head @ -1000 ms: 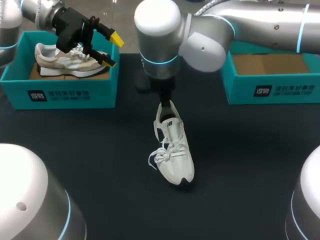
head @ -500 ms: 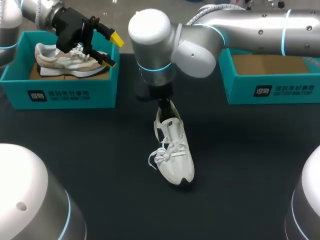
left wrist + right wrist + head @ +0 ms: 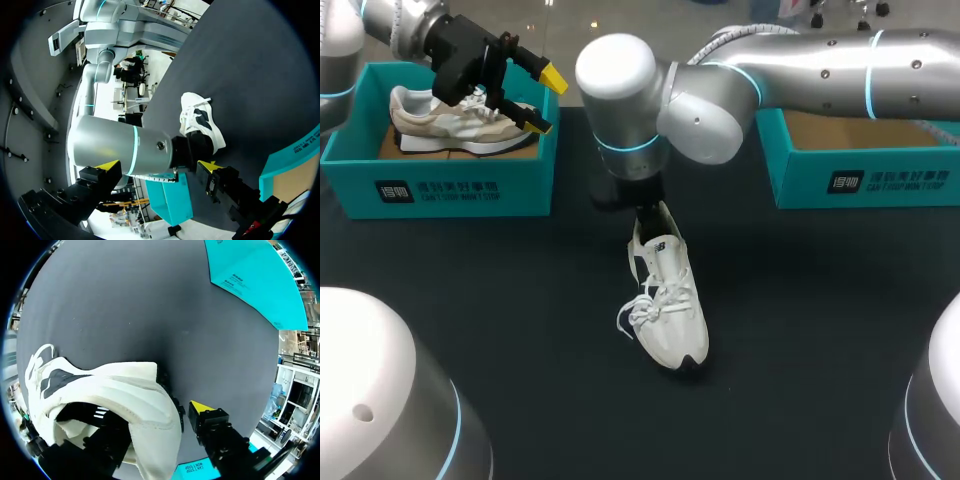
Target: Take the shoe out of the shoebox, open the shoe tongue, remove and reinsert the insole, then place the shoe into the shoebox
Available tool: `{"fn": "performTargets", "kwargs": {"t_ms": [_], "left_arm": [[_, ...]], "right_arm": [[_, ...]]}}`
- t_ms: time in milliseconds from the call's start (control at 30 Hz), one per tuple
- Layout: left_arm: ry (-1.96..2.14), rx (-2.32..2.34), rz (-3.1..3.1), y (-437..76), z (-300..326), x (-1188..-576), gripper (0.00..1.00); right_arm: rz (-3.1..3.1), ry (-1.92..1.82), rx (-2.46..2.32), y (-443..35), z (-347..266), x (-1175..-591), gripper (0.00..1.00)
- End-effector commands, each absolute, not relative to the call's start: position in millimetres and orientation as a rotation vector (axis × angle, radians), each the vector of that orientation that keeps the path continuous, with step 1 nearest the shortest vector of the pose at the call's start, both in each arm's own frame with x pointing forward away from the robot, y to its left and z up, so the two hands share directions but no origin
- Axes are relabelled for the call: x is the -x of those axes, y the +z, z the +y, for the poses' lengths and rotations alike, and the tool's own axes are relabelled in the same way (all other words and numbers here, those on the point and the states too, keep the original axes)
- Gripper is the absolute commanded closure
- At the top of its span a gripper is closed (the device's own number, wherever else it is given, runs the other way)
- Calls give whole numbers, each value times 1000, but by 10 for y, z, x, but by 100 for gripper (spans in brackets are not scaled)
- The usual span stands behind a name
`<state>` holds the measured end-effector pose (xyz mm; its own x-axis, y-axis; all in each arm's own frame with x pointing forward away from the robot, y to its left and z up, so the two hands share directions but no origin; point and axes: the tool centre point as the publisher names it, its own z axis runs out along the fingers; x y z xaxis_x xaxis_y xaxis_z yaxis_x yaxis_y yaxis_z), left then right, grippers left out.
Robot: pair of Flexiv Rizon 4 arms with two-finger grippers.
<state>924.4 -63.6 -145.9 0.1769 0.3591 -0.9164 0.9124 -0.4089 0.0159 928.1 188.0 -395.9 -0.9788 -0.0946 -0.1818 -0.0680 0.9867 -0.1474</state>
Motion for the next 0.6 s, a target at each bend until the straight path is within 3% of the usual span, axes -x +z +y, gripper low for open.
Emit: {"fn": "performTargets", "kwargs": {"t_ms": [33,233,600], "left_arm": [[-1207,-1872,1196,-1455,-631,-9245,0],[-1207,-1872,1196,-1455,-631,-9245,0],[-1207,-1872,1196,-1455,-631,-9245,0]], "right_arm": [[2940,-176,95,-3937,1835,-9294,41],[2940,-101,62,-3868,1824,-9290,24],[2948,-94,44,-3896,1790,-9319,35]]}}
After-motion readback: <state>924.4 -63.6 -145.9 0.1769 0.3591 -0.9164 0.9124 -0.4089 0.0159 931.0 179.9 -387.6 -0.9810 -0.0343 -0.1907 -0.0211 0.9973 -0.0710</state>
